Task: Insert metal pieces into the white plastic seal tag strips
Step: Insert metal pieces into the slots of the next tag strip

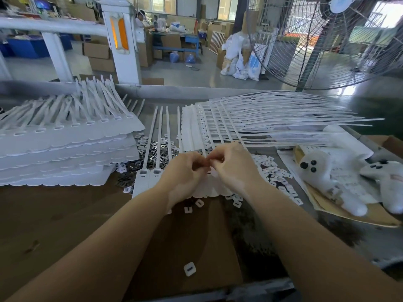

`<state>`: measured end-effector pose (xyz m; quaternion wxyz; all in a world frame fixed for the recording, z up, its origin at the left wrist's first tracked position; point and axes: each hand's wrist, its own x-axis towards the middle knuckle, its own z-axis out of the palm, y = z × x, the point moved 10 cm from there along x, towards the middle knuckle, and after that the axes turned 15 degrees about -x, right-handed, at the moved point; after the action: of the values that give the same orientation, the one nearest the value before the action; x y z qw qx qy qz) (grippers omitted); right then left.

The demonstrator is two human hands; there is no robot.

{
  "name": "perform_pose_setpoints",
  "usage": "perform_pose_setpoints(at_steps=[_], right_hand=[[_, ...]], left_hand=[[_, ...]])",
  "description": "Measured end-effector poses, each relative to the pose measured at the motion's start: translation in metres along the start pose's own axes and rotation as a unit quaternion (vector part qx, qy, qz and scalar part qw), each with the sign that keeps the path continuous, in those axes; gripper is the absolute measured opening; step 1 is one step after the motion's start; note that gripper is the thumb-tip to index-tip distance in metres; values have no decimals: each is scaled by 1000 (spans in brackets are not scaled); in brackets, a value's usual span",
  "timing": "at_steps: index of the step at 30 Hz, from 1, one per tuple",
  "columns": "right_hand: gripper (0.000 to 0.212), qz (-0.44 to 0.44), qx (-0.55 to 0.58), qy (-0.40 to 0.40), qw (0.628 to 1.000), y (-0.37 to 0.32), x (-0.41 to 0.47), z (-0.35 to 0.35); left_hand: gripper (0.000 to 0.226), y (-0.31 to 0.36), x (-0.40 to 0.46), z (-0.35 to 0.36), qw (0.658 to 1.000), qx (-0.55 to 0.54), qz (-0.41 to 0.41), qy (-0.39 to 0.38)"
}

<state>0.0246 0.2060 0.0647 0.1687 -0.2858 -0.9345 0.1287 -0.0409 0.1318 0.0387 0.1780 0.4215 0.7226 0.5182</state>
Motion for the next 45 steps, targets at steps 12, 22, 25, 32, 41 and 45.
perform_pose_setpoints(at_steps=[12,22,25,32,41,45], right_hand=[[15,-12,-17,67,997,0,-8,20],[14,-11,-13,77,997,2,-10,21],[14,-11,-16,77,997,2,-10,21],[13,-15,-17,83,996,2,-10,22],[13,-19,-17,93,995,2,-11,21],[13,-22,-21,96,995,2,-11,21]], left_hand=[[12,2,-33,-3,990,62,28,-124],[18,8,-38,12,965,157,60,-202],[19,8,-36,14,960,171,59,-214],[15,4,-30,-12,990,63,34,-118],[15,-35,-26,-95,990,-49,-45,122],[19,-34,-31,-98,990,29,-29,138]])
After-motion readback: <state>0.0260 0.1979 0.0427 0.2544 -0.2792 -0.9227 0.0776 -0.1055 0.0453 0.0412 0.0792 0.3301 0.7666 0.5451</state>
